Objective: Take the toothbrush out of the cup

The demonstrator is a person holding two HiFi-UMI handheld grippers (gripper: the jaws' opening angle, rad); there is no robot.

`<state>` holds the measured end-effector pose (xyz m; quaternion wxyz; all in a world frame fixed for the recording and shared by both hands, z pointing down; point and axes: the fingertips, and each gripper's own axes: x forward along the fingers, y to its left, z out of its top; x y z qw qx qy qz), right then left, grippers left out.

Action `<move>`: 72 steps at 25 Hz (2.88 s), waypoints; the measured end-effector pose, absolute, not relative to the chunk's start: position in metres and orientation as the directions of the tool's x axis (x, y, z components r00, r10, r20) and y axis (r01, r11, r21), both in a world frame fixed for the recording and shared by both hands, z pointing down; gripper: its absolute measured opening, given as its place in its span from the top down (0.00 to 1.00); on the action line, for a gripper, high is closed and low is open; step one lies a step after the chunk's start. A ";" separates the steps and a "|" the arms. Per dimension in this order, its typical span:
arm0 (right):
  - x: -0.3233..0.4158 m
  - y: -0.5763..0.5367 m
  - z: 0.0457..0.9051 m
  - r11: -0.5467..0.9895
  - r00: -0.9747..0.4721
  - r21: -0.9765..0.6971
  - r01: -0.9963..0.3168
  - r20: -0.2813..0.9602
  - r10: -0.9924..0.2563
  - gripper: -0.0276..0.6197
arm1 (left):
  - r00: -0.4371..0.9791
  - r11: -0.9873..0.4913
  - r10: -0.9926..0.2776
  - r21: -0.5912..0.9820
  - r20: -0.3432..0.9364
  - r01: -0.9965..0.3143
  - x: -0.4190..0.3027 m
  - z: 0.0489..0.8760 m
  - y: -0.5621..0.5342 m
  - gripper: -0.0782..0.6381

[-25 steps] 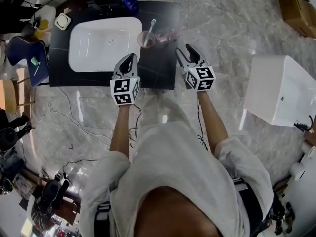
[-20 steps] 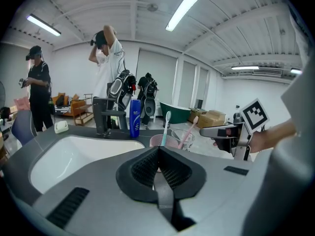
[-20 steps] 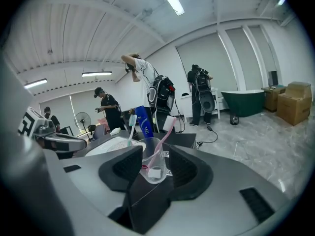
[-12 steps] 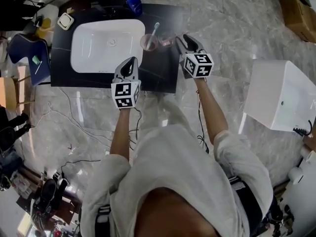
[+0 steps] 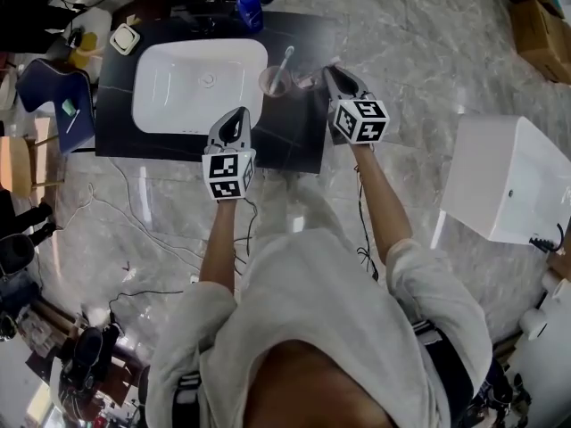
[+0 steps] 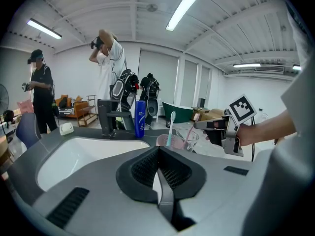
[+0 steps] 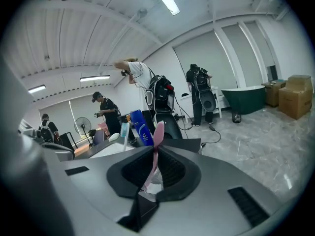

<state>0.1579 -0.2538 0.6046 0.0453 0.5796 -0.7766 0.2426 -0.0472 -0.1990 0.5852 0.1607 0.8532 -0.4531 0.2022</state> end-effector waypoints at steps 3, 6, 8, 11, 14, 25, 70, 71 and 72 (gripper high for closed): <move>0.154 -0.255 0.601 0.223 -0.338 -0.333 -0.916 0.340 -0.878 0.90 | 0.508 -0.539 -0.709 0.089 0.489 -0.838 -0.048 0.583 -0.200 0.85; 0.149 -0.255 0.596 0.240 -0.350 -0.333 -0.912 0.327 -0.878 0.90 | 0.508 -0.539 -0.713 0.086 0.484 -0.838 -0.050 0.581 -0.199 0.85; 0.146 -0.254 0.592 0.251 -0.356 -0.329 -0.911 0.318 -0.879 0.90 | 0.508 -0.539 -0.714 0.085 0.481 -0.838 -0.051 0.580 -0.200 0.85; 0.143 -0.253 0.584 0.265 -0.360 -0.308 -0.914 0.308 -0.881 0.90 | 0.506 -0.536 -0.718 0.084 0.478 -0.840 -0.054 0.578 -0.201 0.85; 0.142 -0.249 0.572 0.278 -0.357 -0.276 -0.920 0.295 -0.886 0.90 | 0.506 -0.535 -0.724 0.082 0.469 -0.841 -0.055 0.574 -0.204 0.85; 0.147 -0.225 0.513 0.302 -0.337 -0.176 -0.937 0.230 -0.913 0.90 | 0.519 -0.548 -0.742 0.062 0.424 -0.834 -0.056 0.544 -0.212 0.85; 0.135 -0.134 0.531 0.368 -0.260 0.209 -0.906 0.409 -0.875 0.90 | 0.562 -0.589 -0.717 0.074 0.413 -0.805 -0.048 0.538 -0.179 0.85; 0.131 -0.134 0.535 0.383 -0.255 0.252 -0.889 0.423 -0.869 0.90 | 0.560 -0.587 -0.717 0.075 0.414 -0.806 -0.049 0.539 -0.178 0.85; 0.126 -0.134 0.538 0.400 -0.251 0.293 -0.869 0.437 -0.864 0.90 | 0.559 -0.585 -0.717 0.078 0.416 -0.808 -0.051 0.541 -0.177 0.85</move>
